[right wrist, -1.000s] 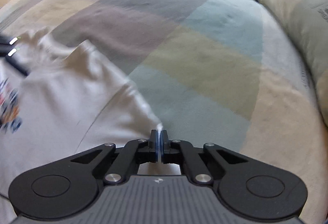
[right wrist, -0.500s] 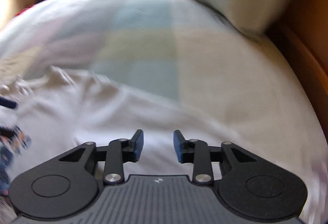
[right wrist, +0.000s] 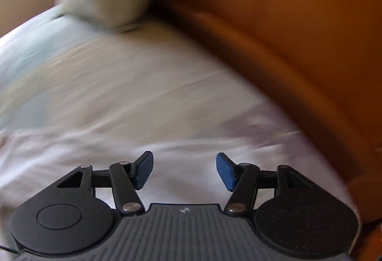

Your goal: Fold clothes

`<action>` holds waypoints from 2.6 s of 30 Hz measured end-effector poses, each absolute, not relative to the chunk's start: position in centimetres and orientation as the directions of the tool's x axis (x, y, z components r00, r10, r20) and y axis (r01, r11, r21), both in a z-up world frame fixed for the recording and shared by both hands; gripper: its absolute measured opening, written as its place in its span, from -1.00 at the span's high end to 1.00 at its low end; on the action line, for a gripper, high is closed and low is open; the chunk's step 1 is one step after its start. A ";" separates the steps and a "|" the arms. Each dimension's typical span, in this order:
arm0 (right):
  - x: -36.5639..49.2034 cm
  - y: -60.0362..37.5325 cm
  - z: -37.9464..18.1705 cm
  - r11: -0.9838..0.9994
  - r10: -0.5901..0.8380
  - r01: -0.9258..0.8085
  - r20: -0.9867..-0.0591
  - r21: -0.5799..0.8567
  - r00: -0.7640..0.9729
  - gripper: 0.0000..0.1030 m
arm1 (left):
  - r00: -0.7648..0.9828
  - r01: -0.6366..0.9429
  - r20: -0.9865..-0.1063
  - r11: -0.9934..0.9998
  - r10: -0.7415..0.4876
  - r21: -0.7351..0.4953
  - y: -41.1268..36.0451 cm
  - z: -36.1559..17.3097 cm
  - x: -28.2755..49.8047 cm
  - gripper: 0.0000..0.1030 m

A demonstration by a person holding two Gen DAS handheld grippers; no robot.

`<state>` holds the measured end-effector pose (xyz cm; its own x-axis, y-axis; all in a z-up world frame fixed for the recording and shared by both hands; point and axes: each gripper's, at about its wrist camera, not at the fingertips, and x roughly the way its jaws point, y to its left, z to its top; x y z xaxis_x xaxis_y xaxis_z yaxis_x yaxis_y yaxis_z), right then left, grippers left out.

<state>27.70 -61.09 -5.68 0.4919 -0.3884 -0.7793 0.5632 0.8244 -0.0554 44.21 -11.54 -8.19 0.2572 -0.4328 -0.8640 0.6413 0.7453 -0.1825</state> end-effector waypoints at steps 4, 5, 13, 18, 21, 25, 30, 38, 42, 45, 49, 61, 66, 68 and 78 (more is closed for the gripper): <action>27.9 -65.1 -7.5 0.827 -0.403 0.551 -0.805 -0.116 0.435 -0.26 | 0.252 0.646 -0.866 0.741 -0.433 -0.182 -12.4 -8.3 44.2 -0.70; 27.8 -65.5 -7.7 0.832 -0.395 0.542 -0.810 -0.116 0.434 -0.30 | 0.250 0.647 -0.867 0.740 -0.431 -0.182 -12.6 -8.4 44.2 -0.70; 27.8 -64.6 -8.2 0.820 -0.484 0.514 -0.785 -0.253 0.386 0.33 | 0.242 0.654 -0.867 0.733 -0.435 -0.186 -13.5 -8.4 44.2 -0.70; 27.9 -62.5 -6.0 0.799 -0.478 0.573 -0.770 -0.182 0.423 0.22 | 0.248 0.654 -0.861 0.732 -0.444 -0.190 -13.5 -8.0 44.4 -0.70; 29.1 -59.4 -5.4 0.852 -0.368 0.516 -0.797 -0.083 0.479 0.05 | 0.249 0.652 -0.859 0.734 -0.447 -0.192 -13.6 -7.9 44.4 -0.70; 32.2 -56.6 -7.3 0.891 -0.281 0.451 -0.841 -0.050 0.462 -0.12 | 0.249 0.648 -0.858 0.735 -0.450 -0.197 -13.6 -8.1 44.3 -0.70; 32.9 -57.7 -8.0 0.860 -0.352 0.500 -0.825 -0.099 0.442 -0.58 | 0.259 0.655 -0.852 0.731 -0.455 -0.191 -13.1 -7.8 44.0 -0.70; 31.8 -52.1 -5.9 0.915 -0.057 0.360 -0.828 0.181 0.559 -0.72 | 0.306 0.674 -0.867 0.733 -0.392 -0.094 -12.3 -7.9 43.7 -0.70; 32.3 -50.2 -6.5 0.921 -0.085 0.358 -0.814 0.156 0.574 -0.81 | 0.310 0.694 -0.878 0.718 -0.366 -0.053 -12.1 -8.3 43.4 -0.70; 31.6 -50.8 -7.1 0.926 -0.126 0.361 -0.812 0.110 0.570 -0.87 | 0.289 0.680 -0.886 0.730 -0.362 -0.077 -11.7 -9.0 43.6 -0.70; 30.6 -51.7 -7.9 0.930 -0.179 0.365 -0.806 0.049 0.564 -0.95 | 0.280 0.679 -0.891 0.729 -0.358 -0.080 -11.2 -9.4 43.4 -0.70; 29.8 -52.5 -7.8 0.927 -0.238 0.376 -0.780 -0.004 0.579 -1.00 | 0.279 0.686 -0.869 0.719 -0.408 -0.118 -12.0 -7.9 44.8 -0.70; 30.0 -52.4 -7.0 0.923 -0.230 0.384 -0.768 0.023 0.598 -1.00 | 0.278 0.727 -0.867 0.680 -0.415 -0.092 -14.7 -7.4 46.0 -0.70; 28.7 -54.1 -7.6 0.911 -0.210 0.408 -0.776 0.067 0.595 -1.00 | 0.267 0.731 -0.868 0.675 -0.420 -0.102 -15.4 -7.7 46.3 -0.70; 24.5 -59.0 -6.4 0.866 -0.272 0.498 -0.792 0.046 0.546 -1.00 | 0.217 0.737 -0.893 0.666 -0.395 -0.116 -16.6 -9.2 45.3 -0.70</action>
